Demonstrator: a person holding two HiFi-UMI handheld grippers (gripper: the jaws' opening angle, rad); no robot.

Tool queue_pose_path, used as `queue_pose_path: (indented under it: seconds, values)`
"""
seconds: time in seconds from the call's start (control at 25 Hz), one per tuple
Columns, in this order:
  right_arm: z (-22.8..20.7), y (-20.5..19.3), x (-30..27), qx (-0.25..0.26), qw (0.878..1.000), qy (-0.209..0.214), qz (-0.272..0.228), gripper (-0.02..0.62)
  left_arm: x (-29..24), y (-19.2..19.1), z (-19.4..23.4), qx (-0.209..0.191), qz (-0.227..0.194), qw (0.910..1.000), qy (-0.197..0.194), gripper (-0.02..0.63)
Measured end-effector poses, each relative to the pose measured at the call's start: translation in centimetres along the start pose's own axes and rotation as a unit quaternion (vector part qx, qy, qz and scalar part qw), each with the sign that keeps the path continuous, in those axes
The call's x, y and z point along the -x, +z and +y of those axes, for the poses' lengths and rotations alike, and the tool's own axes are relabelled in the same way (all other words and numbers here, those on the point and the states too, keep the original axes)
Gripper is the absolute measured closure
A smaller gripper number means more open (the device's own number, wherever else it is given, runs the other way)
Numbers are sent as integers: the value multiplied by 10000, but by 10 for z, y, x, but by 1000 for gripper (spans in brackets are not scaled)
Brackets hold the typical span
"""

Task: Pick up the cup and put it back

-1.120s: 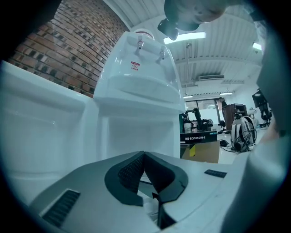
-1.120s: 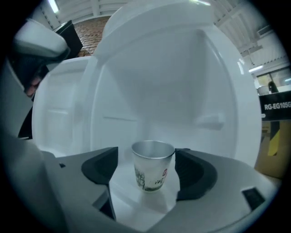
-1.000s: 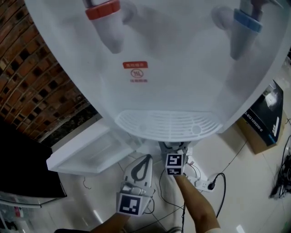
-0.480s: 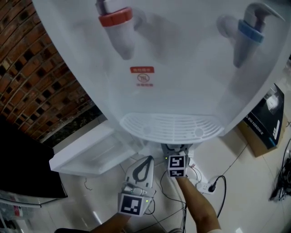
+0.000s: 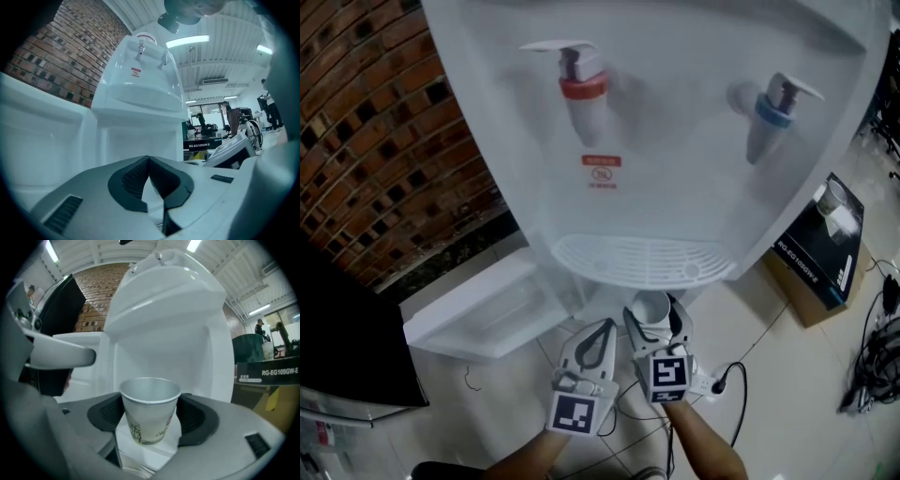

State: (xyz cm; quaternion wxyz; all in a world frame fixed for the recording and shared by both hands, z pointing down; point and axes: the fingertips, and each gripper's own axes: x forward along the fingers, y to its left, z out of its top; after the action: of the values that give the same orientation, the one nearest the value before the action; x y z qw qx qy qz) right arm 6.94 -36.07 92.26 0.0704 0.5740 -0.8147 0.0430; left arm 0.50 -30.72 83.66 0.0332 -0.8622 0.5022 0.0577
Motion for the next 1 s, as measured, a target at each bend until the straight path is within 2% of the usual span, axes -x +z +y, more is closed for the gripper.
queue_pose_path:
  seconds: [0.2, 0.36, 0.48, 0.64, 0.8, 1.0]
  values:
    - [7, 36, 38, 82, 9999, 62, -85, 245, -4, 11, -5, -82, -114, 9999, -72, 609]
    - [13, 54, 58, 498, 9986, 138, -57, 245, -5, 23, -10, -130, -109, 9997, -181, 609]
    - [16, 75, 71, 627, 9980, 116, -41, 245, -4, 45, -19, -225, -85, 9992, -321, 609]
    - [16, 117, 94, 694, 9976, 63, 52, 245, -1, 88, -28, -400, 56, 9978, -523, 609]
    - [20, 169, 120, 672, 9976, 63, 172, 245, 9, 143, -25, -282, 133, 9986, -436, 609]
    - [26, 253, 153, 871, 9959, 9, 256, 245, 17, 220, -26, -267, 290, 9983, -438, 609]
